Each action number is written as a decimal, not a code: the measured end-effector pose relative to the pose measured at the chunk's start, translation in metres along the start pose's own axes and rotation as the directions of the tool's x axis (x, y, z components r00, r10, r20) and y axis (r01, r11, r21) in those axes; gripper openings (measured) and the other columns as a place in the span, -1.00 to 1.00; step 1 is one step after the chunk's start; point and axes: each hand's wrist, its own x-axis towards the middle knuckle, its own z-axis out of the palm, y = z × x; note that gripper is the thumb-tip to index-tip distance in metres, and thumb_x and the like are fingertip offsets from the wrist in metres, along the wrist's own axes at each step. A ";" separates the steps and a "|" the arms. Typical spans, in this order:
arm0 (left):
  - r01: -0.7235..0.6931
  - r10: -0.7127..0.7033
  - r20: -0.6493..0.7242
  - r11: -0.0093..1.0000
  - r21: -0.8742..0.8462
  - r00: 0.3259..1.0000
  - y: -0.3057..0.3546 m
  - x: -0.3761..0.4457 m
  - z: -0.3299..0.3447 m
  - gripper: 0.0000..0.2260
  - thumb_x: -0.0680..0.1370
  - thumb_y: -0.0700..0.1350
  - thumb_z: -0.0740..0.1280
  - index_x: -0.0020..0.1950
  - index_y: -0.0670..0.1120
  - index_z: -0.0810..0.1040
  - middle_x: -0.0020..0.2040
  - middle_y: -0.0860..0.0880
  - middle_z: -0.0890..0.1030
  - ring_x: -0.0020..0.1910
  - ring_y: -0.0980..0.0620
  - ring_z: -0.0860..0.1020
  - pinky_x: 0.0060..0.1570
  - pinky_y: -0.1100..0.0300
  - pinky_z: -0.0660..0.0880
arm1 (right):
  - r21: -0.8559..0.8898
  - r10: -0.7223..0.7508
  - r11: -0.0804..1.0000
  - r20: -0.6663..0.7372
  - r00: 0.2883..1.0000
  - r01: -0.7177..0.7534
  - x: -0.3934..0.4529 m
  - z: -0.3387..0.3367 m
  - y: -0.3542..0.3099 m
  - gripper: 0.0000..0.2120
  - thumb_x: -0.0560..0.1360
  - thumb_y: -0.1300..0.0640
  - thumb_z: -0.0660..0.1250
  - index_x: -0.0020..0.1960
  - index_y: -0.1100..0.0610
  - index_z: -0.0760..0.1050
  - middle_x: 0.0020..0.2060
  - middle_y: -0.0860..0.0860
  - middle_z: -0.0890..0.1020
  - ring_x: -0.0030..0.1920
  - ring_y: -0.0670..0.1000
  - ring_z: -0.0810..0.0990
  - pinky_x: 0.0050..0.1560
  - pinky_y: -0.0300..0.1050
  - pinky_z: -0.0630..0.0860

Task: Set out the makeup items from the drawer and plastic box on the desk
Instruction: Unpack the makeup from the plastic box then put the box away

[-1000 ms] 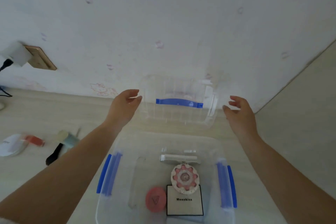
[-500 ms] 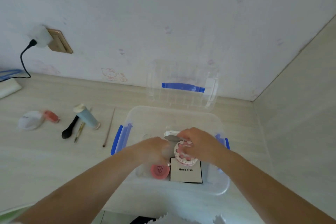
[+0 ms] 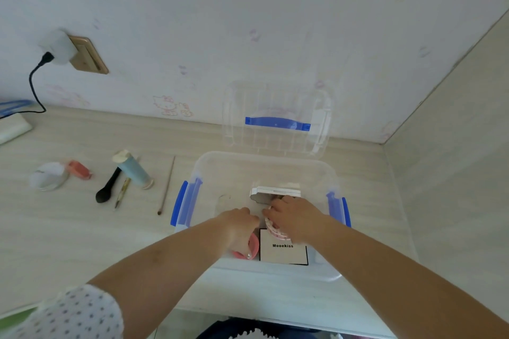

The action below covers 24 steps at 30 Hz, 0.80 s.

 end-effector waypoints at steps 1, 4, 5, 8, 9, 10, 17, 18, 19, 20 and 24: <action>-0.001 0.001 -0.002 1.000 0.006 1.000 0.000 0.000 0.000 -0.46 0.42 0.03 0.45 0.32 -0.12 0.39 0.20 -0.15 0.42 0.17 -0.17 0.48 0.12 -0.01 0.48 | -0.015 0.006 1.000 -0.005 1.000 -0.006 0.001 0.001 -0.001 -0.56 0.52 0.20 0.18 0.39 0.15 0.27 0.27 0.15 0.40 0.28 0.20 0.37 0.22 0.05 0.35; 0.012 -0.013 0.007 1.000 0.024 1.000 -0.002 0.002 0.002 -0.53 0.45 -0.03 0.43 0.30 -0.13 0.41 0.23 -0.15 0.42 0.17 -0.16 0.48 0.12 0.02 0.47 | -0.029 0.018 0.999 -0.014 1.000 -0.019 0.000 0.004 -0.001 -0.60 0.52 0.24 0.13 0.36 0.15 0.31 0.23 0.18 0.40 0.26 0.21 0.36 0.19 0.03 0.31; 0.019 -0.019 0.004 1.000 0.025 1.000 -0.003 0.001 0.002 -0.55 0.46 -0.04 0.42 0.29 -0.14 0.41 0.23 -0.15 0.42 0.18 -0.16 0.48 0.11 0.02 0.46 | -0.032 0.016 0.999 -0.023 1.000 -0.017 0.000 0.005 0.000 -0.61 0.52 0.24 0.14 0.35 0.16 0.32 0.23 0.18 0.40 0.25 0.20 0.36 0.19 0.03 0.31; 0.029 -0.029 -0.012 1.000 -0.004 1.000 -0.005 0.002 0.003 -0.53 0.45 -0.02 0.44 0.28 -0.15 0.41 0.22 -0.14 0.43 0.17 -0.15 0.48 0.10 0.02 0.46 | -0.038 0.010 0.999 -0.036 0.999 -0.012 0.002 0.004 0.001 -0.57 0.47 0.23 0.26 0.33 0.15 0.33 0.22 0.17 0.39 0.23 0.19 0.38 0.19 0.00 0.32; 0.029 -0.030 -0.016 0.999 -0.021 0.999 -0.005 0.002 0.002 -0.53 0.45 -0.03 0.44 0.28 -0.15 0.41 0.22 -0.14 0.44 0.17 -0.14 0.49 0.10 0.03 0.46 | -0.040 0.012 0.999 -0.026 1.000 -0.013 0.002 0.004 0.001 -0.53 0.44 0.22 0.31 0.32 0.14 0.32 0.22 0.17 0.38 0.22 0.18 0.38 0.19 0.00 0.32; 0.028 -0.029 -0.020 0.999 -0.043 0.999 -0.005 0.002 0.002 -0.54 0.45 -0.04 0.44 0.28 -0.15 0.41 0.22 -0.13 0.46 0.16 -0.14 0.50 0.10 0.03 0.47 | -0.043 0.013 0.999 -0.009 1.000 -0.014 0.002 0.003 0.001 -0.48 0.39 0.21 0.38 0.32 0.13 0.32 0.21 0.16 0.38 0.21 0.17 0.39 0.18 0.00 0.33; 0.033 -0.038 -0.013 0.969 -0.245 0.999 -0.011 -0.002 -0.002 -0.64 0.48 -0.20 0.40 0.26 -0.16 0.47 0.25 -0.13 0.49 0.19 -0.12 0.51 0.13 0.10 0.45 | 0.058 0.031 0.998 0.106 0.994 -0.037 -0.003 -0.007 -0.004 -0.31 0.27 0.12 0.48 0.32 0.09 0.25 0.21 0.15 0.30 0.07 0.17 0.47 -0.01 -0.03 0.44; 0.027 -0.036 -0.026 0.962 -0.273 0.999 -0.012 -0.003 -0.003 -0.66 0.49 -0.22 0.38 0.26 -0.16 0.49 0.25 -0.12 0.51 0.19 -0.11 0.51 0.11 0.13 0.44 | 0.095 0.037 0.994 0.100 0.994 -0.047 -0.004 -0.010 -0.004 -0.32 0.27 0.13 0.47 0.32 0.08 0.25 0.21 0.14 0.29 0.07 0.16 0.46 -0.05 -0.06 0.43; 0.021 -0.040 -0.056 0.954 -0.300 0.998 -0.013 -0.006 -0.006 -0.68 0.49 -0.23 0.37 0.24 -0.16 0.51 0.23 -0.10 0.53 0.19 -0.09 0.51 0.06 0.17 0.43 | 0.135 0.042 0.989 0.089 0.995 -0.053 -0.005 -0.012 -0.005 -0.32 0.28 0.12 0.46 0.32 0.06 0.25 0.21 0.12 0.27 0.09 0.15 0.45 -0.07 -0.07 0.42; 0.015 -0.048 -0.093 0.946 -0.324 0.994 -0.016 -0.010 -0.009 -0.70 0.48 -0.25 0.37 0.21 -0.15 0.53 0.20 -0.09 0.56 0.17 -0.08 0.52 0.00 0.20 0.41 | 0.184 0.044 0.981 0.076 0.996 -0.057 -0.007 -0.015 -0.005 -0.31 0.28 0.12 0.45 0.34 0.04 0.24 0.21 0.10 0.26 0.12 0.14 0.43 -0.06 -0.08 0.43; -0.026 -0.102 -0.248 0.886 -0.463 0.963 -0.029 -0.035 -0.024 -0.76 0.44 -0.23 0.38 0.10 -0.13 0.56 0.02 -0.02 0.59 -0.03 0.02 0.52 -0.15 0.30 0.36 | 0.397 0.070 0.916 0.003 0.998 -0.065 -0.018 -0.027 -0.003 -0.19 0.28 0.06 0.46 0.42 -0.06 0.13 0.25 0.01 0.22 0.26 0.06 0.33 0.10 -0.07 0.50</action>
